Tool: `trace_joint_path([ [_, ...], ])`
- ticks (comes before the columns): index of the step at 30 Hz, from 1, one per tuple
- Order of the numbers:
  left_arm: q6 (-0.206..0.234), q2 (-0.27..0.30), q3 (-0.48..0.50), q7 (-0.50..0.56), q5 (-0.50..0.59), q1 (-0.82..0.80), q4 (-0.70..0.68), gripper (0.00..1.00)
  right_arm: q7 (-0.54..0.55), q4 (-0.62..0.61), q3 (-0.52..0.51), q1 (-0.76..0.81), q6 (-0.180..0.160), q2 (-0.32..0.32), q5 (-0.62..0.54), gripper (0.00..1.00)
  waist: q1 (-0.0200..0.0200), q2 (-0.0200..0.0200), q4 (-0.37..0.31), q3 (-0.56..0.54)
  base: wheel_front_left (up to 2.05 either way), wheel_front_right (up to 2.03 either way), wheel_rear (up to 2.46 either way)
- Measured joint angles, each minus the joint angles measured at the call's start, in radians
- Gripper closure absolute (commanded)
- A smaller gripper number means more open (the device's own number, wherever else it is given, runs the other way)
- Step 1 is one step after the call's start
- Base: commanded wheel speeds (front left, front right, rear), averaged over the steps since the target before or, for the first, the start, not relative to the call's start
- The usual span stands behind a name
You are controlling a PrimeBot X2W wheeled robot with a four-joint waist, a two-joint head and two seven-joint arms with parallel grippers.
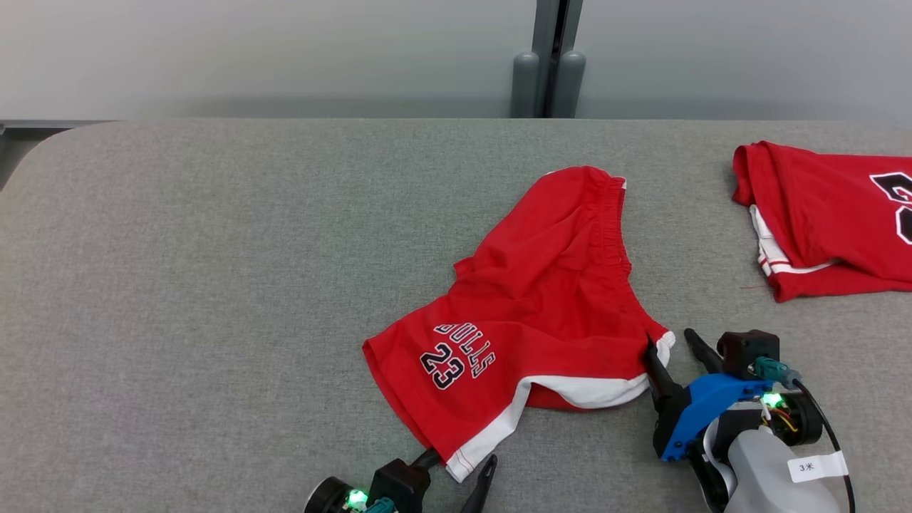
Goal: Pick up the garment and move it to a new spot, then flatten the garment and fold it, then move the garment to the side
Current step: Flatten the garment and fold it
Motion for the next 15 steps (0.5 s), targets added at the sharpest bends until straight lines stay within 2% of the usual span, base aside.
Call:
trace_joint_path([
  [3,0.0,0.0,-0.012,0.0,-0.009,-0.004,0.005,0.52,-0.003,0.043,0.016,-0.015,0.0,0.004,0.021,0.0,-0.0001,-0.0001,0.007,0.003,0.0,0.0,0.0],
  [4,0.0,0.0,-0.014,0.0,-0.014,-0.007,0.006,0.72,-0.003,0.044,0.023,-0.017,0.0,0.006,0.034,0.55,-0.0002,-0.0001,0.01,0.004,0.0,0.0,0.0],
  [5,0.0,0.0,-0.016,0.001,-0.015,-0.01,0.006,0.95,-0.003,0.044,0.03,-0.018,0.0,0.007,0.044,1.0,-0.0002,-0.0001,0.012,0.005,0.0,0.0,0.0],
  [6,0.0,0.0,-0.019,0.001,-0.016,-0.011,0.006,1.0,-0.003,0.042,0.037,-0.019,0.0,0.008,0.055,1.0,-0.0001,0.0,0.013,0.005,0.0,0.0,0.0],
  [10,0.0,0.001,-0.021,0.001,-0.022,-0.011,0.001,1.0,-0.002,0.008,0.042,-0.011,0.0,0.011,0.087,1.0,-0.0001,0.0,0.018,0.001,0.0,0.0,0.0],
  [15,0.0,0.01,0.029,0.001,-0.021,-0.005,-0.063,1.0,-0.001,-0.093,0.044,0.037,0.0,0.004,0.125,1.0,-0.0001,0.0,0.013,-0.012,0.0,0.0,0.0],
])
